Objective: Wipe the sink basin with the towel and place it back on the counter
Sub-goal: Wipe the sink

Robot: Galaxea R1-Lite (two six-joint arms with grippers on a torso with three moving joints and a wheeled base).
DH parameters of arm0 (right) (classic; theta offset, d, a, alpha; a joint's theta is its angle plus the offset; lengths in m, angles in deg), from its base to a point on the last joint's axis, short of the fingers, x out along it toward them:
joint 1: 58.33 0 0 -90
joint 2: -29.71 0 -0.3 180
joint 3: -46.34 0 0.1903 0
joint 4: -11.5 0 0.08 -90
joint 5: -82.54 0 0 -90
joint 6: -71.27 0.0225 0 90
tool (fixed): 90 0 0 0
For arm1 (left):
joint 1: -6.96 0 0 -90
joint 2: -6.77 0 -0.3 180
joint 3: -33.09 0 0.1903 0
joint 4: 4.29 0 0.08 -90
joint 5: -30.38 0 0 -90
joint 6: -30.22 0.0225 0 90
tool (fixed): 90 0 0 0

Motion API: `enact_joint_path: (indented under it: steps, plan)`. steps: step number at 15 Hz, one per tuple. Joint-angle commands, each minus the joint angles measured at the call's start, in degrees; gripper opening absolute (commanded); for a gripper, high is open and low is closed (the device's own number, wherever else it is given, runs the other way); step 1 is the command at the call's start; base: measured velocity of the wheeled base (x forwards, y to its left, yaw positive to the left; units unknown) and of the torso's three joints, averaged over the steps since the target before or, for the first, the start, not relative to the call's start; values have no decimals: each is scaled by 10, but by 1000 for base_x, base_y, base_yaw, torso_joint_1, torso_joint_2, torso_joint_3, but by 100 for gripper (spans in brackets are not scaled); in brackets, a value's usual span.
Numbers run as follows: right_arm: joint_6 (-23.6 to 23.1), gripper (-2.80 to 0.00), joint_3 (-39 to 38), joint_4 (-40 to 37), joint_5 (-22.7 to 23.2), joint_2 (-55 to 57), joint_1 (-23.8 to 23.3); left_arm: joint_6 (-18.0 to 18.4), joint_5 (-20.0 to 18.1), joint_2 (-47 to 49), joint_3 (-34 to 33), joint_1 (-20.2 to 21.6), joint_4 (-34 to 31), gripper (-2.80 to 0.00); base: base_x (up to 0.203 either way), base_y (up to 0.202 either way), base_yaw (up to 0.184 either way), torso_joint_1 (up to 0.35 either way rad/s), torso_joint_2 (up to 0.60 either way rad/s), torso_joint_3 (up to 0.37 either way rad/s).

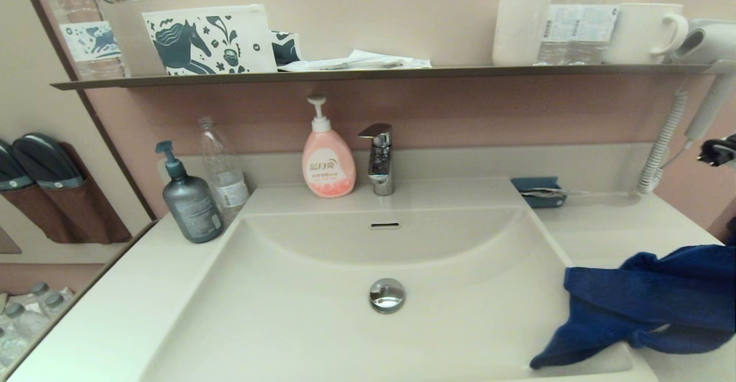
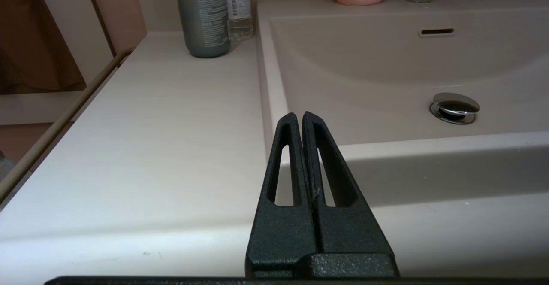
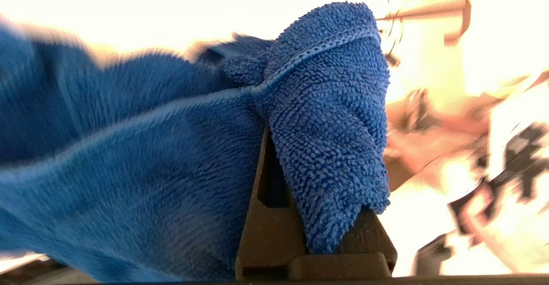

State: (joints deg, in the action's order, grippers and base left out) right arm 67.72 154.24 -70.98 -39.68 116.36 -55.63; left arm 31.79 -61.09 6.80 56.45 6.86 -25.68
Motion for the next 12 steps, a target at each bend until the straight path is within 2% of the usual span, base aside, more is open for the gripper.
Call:
enact_joint_path:
  steps: [1,3,5,8,12]
  plan:
    - [-26,-280,36,8,38,-20,-89,0,0,0,0,0,0,-280,0,0,0,0,0,0]
    - [-45,-280,66,42,84,-19,-131,0,0,1,0,0,0,-280,0,0,0,0,0,0]
    - [-38,-280,67,88,101,-12,-136,0,0,1,0,0,0,-280,0,0,0,0,0,0]
    - [11,-280,78,128,108,10,-134,0,0,0,0,0,0,-280,0,0,0,0,0,0]
    - [21,-280,120,151,103,53,-158,0,0,0,0,0,0,-280,0,0,0,0,0,0]
